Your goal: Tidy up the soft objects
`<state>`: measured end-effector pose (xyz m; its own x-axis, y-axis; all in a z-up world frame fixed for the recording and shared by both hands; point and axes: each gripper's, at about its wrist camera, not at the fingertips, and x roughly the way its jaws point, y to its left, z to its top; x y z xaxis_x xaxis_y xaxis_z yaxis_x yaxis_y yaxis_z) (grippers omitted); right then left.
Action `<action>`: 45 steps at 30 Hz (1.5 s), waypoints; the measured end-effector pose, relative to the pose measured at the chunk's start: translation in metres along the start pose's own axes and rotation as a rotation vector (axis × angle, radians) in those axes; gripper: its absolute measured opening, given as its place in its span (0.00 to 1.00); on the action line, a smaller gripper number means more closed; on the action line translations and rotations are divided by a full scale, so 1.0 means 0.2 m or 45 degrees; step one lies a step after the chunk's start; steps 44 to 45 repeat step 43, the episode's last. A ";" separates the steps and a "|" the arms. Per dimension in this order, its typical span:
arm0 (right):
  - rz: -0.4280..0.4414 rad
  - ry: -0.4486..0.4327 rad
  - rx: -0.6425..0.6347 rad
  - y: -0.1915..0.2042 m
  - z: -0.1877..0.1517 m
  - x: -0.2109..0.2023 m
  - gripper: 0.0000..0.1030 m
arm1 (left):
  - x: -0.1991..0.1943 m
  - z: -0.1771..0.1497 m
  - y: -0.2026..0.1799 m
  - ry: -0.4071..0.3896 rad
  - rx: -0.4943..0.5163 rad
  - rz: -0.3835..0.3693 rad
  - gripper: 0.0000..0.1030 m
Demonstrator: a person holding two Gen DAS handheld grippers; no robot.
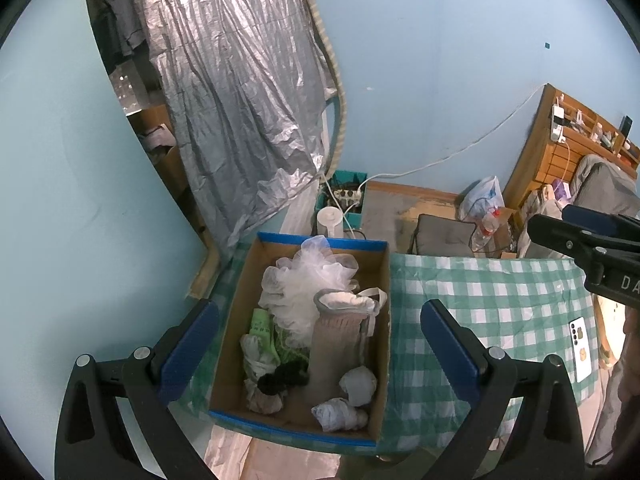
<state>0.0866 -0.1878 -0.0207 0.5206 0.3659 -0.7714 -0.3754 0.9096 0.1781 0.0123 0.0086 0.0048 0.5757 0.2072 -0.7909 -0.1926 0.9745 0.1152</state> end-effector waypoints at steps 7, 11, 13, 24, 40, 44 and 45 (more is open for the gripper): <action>-0.001 -0.004 -0.001 0.00 0.00 0.00 0.69 | 0.00 0.00 0.00 0.003 0.003 -0.001 0.99; 0.000 -0.002 -0.001 0.00 0.00 0.00 0.69 | 0.00 0.00 0.00 0.004 0.004 0.006 0.99; 0.001 -0.001 -0.002 0.00 0.00 0.00 0.69 | 0.01 0.00 0.00 0.005 0.003 0.011 0.99; 0.004 -0.001 -0.004 0.01 0.00 0.01 0.69 | 0.01 0.00 0.00 0.016 0.004 0.014 0.99; 0.005 0.001 -0.003 0.02 0.00 0.01 0.69 | 0.01 0.00 0.01 0.015 0.004 0.014 0.99; 0.003 0.002 -0.001 0.05 0.00 0.01 0.69 | 0.01 0.00 0.01 0.017 0.002 0.013 0.99; 0.003 0.002 -0.001 0.05 0.00 0.01 0.69 | 0.01 0.00 0.01 0.017 0.002 0.013 0.99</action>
